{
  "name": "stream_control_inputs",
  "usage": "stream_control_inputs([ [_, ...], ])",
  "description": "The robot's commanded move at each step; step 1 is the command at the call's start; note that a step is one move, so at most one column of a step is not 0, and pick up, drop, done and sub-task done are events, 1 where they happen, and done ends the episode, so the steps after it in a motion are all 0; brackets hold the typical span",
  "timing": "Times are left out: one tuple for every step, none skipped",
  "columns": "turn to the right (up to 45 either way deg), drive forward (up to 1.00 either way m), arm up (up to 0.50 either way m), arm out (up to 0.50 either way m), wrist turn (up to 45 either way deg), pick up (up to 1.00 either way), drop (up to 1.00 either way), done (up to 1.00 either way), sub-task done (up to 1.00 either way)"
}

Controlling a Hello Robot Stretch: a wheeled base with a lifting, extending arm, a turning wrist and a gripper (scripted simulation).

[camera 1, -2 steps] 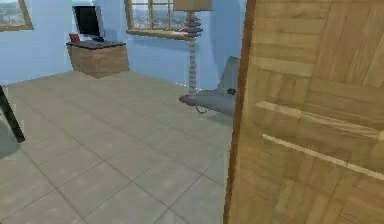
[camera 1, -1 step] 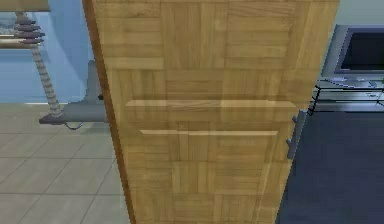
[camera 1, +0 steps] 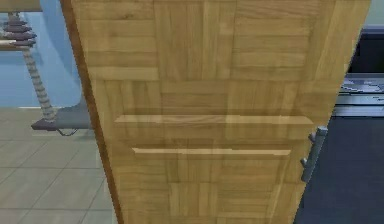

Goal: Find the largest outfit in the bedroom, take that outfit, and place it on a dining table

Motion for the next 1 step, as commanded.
stream_control_inputs([
  [-24.0,0.0,0.0,0.0,0.0,0.0,0.0,0.0,0.0],
])
